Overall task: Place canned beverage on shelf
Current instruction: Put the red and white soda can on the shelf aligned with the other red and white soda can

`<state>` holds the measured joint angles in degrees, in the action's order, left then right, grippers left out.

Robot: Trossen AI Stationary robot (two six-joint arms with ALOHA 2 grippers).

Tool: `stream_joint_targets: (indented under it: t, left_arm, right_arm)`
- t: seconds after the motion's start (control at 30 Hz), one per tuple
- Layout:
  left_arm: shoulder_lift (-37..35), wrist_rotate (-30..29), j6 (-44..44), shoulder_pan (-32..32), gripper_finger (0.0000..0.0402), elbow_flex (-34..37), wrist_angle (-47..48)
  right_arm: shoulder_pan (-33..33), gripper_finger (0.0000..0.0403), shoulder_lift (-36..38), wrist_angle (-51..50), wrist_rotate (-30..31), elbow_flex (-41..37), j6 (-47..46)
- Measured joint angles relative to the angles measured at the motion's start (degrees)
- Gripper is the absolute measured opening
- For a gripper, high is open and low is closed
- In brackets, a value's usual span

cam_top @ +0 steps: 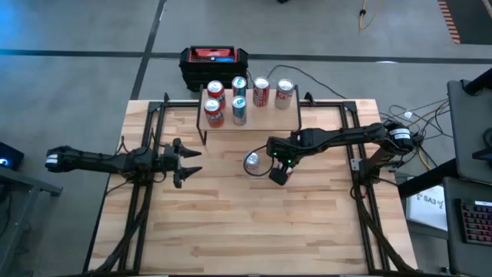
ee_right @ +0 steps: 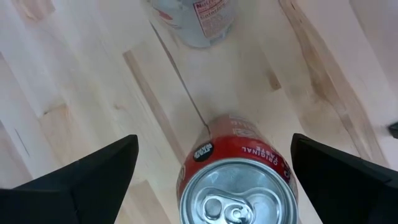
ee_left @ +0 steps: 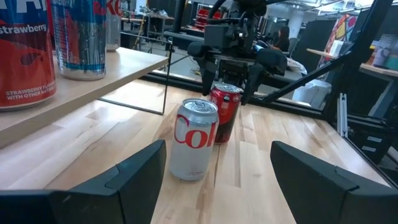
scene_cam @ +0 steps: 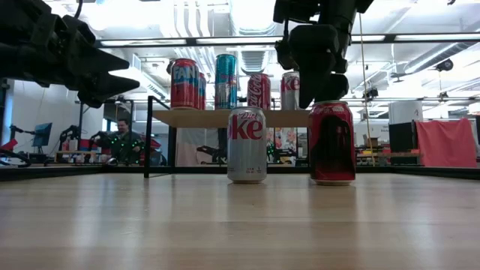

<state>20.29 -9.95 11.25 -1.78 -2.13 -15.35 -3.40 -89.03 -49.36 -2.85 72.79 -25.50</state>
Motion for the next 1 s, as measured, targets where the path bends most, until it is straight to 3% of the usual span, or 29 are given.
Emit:
stream_joint_targets:
  t: [1.0]
  left_arm:
    - [0.4, 0.0, 0.0, 0.0, 0.0275, 0.0, 0.0]
  right_arm:
    - [-0.4, 0.0400, 0.0, 0.0, 0.0, 0.0, 1.8]
